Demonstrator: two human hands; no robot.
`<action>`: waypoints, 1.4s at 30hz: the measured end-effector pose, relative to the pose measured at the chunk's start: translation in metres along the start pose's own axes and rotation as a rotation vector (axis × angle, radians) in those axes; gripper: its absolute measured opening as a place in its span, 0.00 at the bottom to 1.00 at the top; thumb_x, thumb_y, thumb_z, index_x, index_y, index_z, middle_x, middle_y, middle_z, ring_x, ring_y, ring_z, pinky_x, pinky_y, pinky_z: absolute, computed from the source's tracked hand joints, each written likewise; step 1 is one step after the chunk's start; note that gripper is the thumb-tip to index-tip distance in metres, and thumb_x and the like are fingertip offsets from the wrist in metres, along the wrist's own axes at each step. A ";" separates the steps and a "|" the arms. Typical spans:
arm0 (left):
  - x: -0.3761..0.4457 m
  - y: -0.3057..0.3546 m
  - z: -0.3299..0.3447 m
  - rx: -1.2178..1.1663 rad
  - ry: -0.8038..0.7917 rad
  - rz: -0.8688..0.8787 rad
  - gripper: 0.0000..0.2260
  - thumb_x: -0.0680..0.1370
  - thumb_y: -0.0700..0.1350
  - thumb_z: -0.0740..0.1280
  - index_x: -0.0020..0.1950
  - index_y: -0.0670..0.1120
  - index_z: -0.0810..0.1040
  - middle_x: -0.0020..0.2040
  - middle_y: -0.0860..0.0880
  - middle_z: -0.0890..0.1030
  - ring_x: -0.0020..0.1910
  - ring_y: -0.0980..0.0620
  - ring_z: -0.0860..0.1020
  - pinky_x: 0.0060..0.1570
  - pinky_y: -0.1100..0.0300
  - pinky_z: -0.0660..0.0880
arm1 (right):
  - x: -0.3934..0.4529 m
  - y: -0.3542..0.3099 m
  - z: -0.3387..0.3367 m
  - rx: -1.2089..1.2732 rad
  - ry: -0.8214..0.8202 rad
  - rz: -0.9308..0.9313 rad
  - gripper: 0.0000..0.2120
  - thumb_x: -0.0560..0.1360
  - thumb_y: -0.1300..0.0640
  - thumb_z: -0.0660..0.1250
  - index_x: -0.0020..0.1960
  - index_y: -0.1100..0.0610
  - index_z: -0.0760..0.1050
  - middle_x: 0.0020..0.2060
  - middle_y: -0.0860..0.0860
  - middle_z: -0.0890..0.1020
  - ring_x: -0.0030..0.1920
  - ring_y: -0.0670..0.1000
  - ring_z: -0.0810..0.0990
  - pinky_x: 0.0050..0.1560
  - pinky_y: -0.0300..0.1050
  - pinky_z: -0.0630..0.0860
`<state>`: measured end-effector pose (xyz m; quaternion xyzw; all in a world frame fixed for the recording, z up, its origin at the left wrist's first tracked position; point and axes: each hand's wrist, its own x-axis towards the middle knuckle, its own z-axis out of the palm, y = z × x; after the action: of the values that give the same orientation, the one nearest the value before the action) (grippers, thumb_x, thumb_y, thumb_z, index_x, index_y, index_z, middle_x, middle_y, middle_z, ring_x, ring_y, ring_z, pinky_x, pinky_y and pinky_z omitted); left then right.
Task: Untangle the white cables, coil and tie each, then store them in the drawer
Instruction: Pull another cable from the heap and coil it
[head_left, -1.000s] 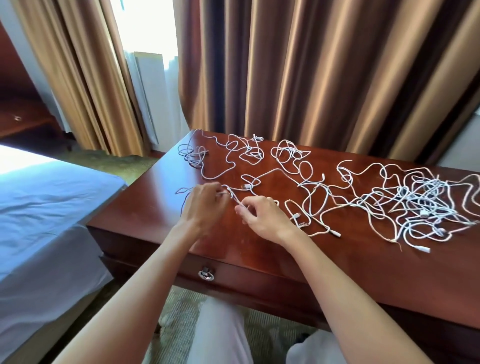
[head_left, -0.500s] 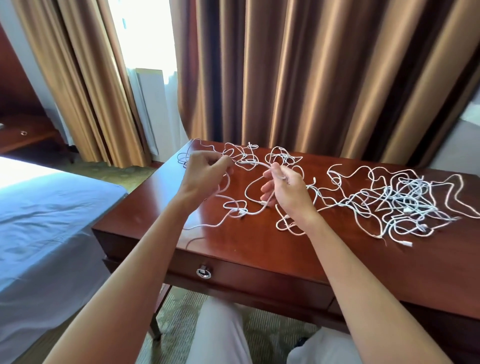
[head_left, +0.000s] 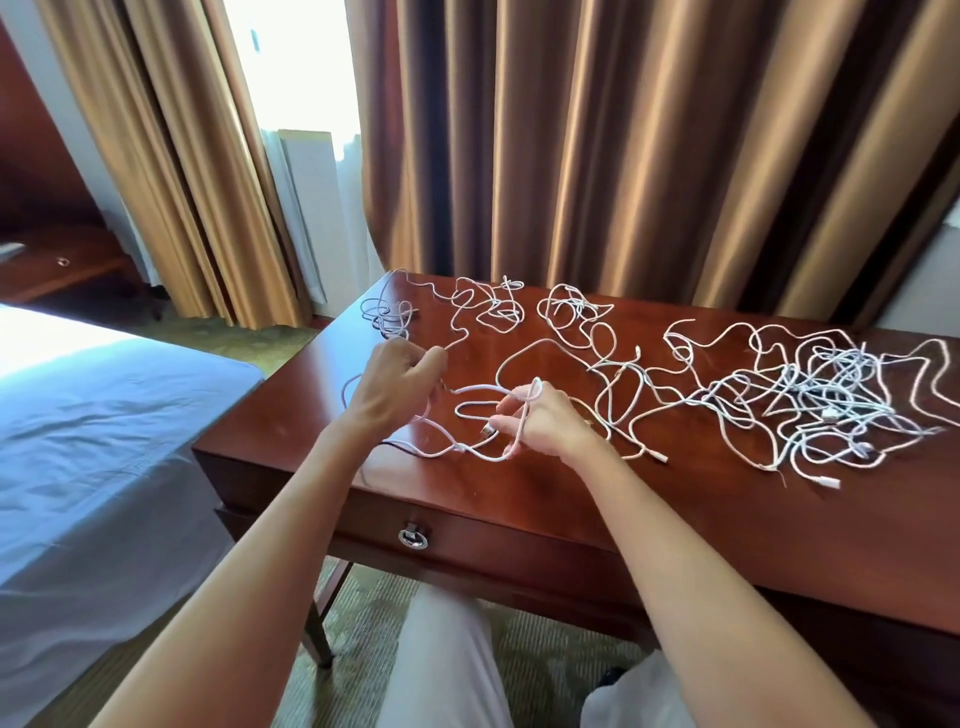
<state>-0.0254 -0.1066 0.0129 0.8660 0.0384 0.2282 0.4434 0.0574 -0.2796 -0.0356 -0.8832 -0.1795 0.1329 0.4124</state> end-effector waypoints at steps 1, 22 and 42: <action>0.000 -0.003 -0.002 0.024 -0.001 0.002 0.19 0.70 0.46 0.59 0.24 0.38 0.78 0.16 0.53 0.69 0.18 0.59 0.67 0.23 0.71 0.62 | 0.007 0.000 0.008 -0.087 0.023 -0.007 0.12 0.75 0.54 0.74 0.55 0.59 0.80 0.45 0.57 0.85 0.44 0.55 0.86 0.47 0.41 0.80; 0.016 -0.050 0.037 0.244 -0.284 0.008 0.28 0.78 0.48 0.71 0.76 0.47 0.67 0.55 0.46 0.76 0.47 0.48 0.79 0.58 0.52 0.75 | 0.008 -0.008 0.007 0.013 0.204 -0.156 0.04 0.71 0.58 0.75 0.44 0.55 0.81 0.37 0.51 0.86 0.39 0.48 0.83 0.41 0.39 0.75; 0.019 0.058 0.041 -0.229 -0.307 0.193 0.08 0.81 0.35 0.66 0.46 0.42 0.82 0.40 0.35 0.83 0.36 0.47 0.81 0.41 0.59 0.80 | -0.074 0.012 -0.058 0.635 0.037 -0.308 0.15 0.84 0.56 0.59 0.51 0.56 0.84 0.45 0.62 0.83 0.52 0.51 0.86 0.55 0.48 0.82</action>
<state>0.0015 -0.1668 0.0449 0.8341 -0.1390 0.1382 0.5156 0.0157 -0.3577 -0.0029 -0.6758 -0.2528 0.1021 0.6849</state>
